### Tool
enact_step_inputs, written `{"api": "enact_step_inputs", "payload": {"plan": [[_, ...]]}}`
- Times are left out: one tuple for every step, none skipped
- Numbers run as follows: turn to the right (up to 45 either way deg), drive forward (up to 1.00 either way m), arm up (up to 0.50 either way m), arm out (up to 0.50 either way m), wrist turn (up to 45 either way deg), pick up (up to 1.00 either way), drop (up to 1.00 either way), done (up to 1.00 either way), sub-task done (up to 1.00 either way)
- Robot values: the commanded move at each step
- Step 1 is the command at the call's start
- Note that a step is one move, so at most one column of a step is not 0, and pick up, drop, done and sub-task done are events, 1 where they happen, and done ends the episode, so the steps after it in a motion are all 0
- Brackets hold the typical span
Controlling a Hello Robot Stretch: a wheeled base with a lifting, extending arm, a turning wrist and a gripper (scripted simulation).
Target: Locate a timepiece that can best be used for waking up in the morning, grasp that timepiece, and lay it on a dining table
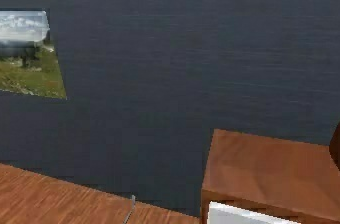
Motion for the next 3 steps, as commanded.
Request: {"api": "enact_step_inputs", "payload": {"plan": [[-39.0, 0.0, 0.0, 0.0, 0.0, 0.0, 0.0, 0.0, 0.0], [45.0, 0.0, 0.0, 0.0, 0.0, 0.0, 0.0, 0.0, 0.0], [45.0, 0.0, 0.0, 0.0, 0.0, 0.0, 0.0, 0.0, 0.0]]}}
